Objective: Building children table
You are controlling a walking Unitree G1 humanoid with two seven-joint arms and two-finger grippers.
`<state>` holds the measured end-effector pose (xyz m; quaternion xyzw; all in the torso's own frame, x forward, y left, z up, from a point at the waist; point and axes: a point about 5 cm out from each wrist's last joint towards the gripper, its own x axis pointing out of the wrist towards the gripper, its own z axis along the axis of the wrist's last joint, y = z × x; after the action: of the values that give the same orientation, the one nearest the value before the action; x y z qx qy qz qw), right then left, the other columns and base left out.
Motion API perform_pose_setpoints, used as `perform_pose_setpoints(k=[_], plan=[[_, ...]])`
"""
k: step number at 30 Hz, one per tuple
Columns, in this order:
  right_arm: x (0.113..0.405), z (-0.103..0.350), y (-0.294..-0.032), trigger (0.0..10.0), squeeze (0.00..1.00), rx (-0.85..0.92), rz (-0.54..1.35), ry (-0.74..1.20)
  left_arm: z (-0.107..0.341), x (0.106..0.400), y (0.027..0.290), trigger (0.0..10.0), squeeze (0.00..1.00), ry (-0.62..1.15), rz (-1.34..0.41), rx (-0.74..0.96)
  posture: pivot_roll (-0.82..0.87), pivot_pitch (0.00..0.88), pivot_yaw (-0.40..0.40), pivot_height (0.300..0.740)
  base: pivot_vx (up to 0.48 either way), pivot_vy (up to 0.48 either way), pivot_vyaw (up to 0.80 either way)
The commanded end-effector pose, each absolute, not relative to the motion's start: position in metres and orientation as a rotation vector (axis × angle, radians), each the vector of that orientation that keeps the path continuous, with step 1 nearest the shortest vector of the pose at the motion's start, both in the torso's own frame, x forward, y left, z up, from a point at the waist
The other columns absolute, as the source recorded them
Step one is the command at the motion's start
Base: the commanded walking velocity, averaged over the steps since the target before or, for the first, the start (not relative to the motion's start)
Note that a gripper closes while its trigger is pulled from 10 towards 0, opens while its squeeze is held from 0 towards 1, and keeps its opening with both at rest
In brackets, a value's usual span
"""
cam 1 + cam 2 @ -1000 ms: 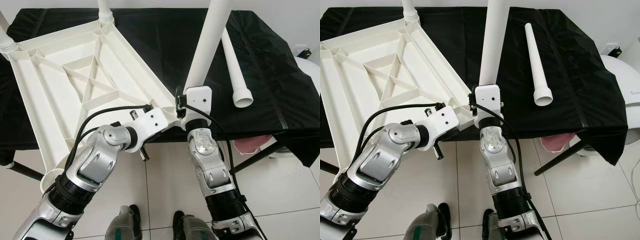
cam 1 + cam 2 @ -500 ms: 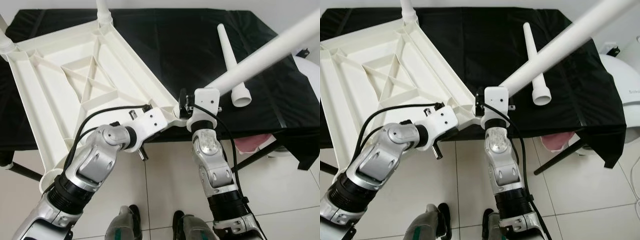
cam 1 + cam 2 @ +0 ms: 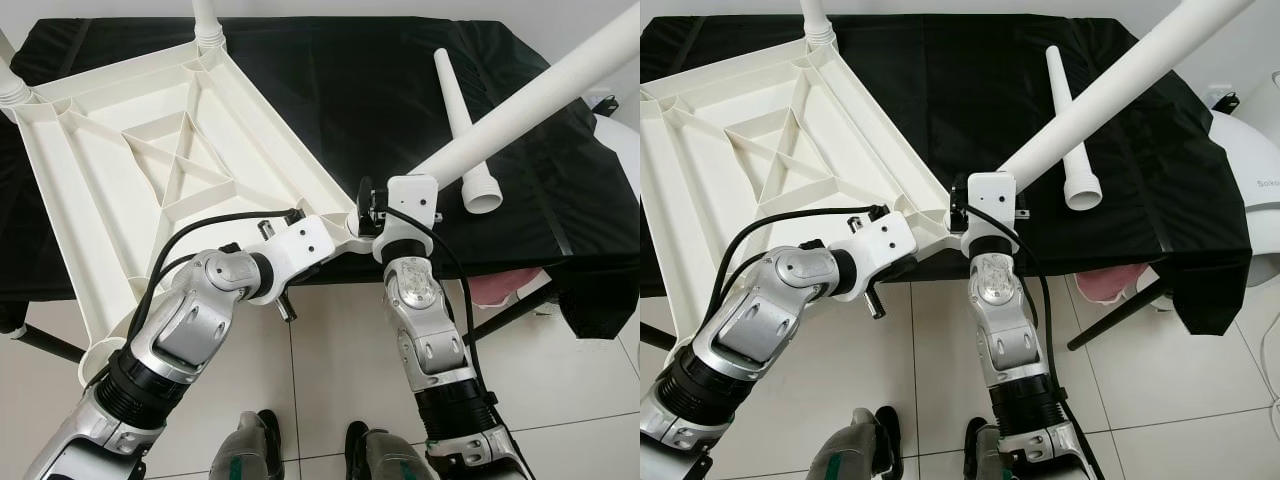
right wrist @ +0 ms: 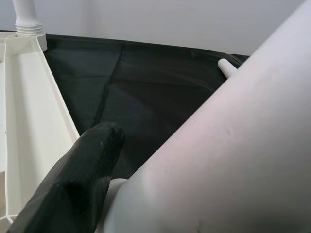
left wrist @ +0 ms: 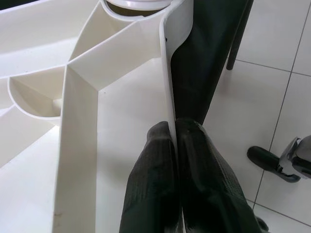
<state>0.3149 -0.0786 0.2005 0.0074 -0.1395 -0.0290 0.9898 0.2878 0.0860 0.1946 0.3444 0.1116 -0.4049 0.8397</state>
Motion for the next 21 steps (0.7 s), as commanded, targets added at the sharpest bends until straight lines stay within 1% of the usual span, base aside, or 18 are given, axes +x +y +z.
perform_pose_setpoints(k=[1,4,5,6,7,21], plan=[[0.3173,0.1871,-0.083,10.0,0.0,0.003,-0.082,-0.21,0.2097,0.2879,0.0821,10.0,0.0,0.14,-0.82,0.76,-0.07,0.189,-0.031,0.74,0.0,0.0,0.0],[0.3175,0.1891,-0.0827,10.0,0.0,0.003,-0.078,-0.219,0.2099,0.2879,0.0821,10.0,0.0,0.139,-0.82,0.761,-0.07,0.189,-0.031,0.74,0.0,0.0,0.0],[0.3175,0.1907,-0.0826,2.1,0.0,0.003,-0.076,-0.226,0.21,0.2878,0.082,10.0,0.0,0.138,-0.82,0.761,-0.07,0.189,-0.031,0.74,0.0,0.0,0.0],[0.3175,0.1907,-0.0826,2.1,0.0,0.003,-0.076,-0.226,0.21,0.2878,0.082,10.0,0.0,0.138,-0.82,0.761,-0.07,0.189,-0.031,0.74,0.0,0.0,0.0],[0.3174,0.192,-0.082,10.0,0.0,0.004,-0.072,-0.234,0.2098,0.2878,0.0821,10.0,0.0,0.138,-0.821,0.762,-0.07,0.183,-0.032,0.74,0.0,0.0,0.0],[0.3156,0.1956,-0.0787,10.0,0.0,0.01,-0.047,-0.259,0.2097,0.2872,0.0822,10.0,0.0,0.139,-0.821,0.763,-0.07,0.183,-0.031,0.74,0.0,0.0,0.0]])
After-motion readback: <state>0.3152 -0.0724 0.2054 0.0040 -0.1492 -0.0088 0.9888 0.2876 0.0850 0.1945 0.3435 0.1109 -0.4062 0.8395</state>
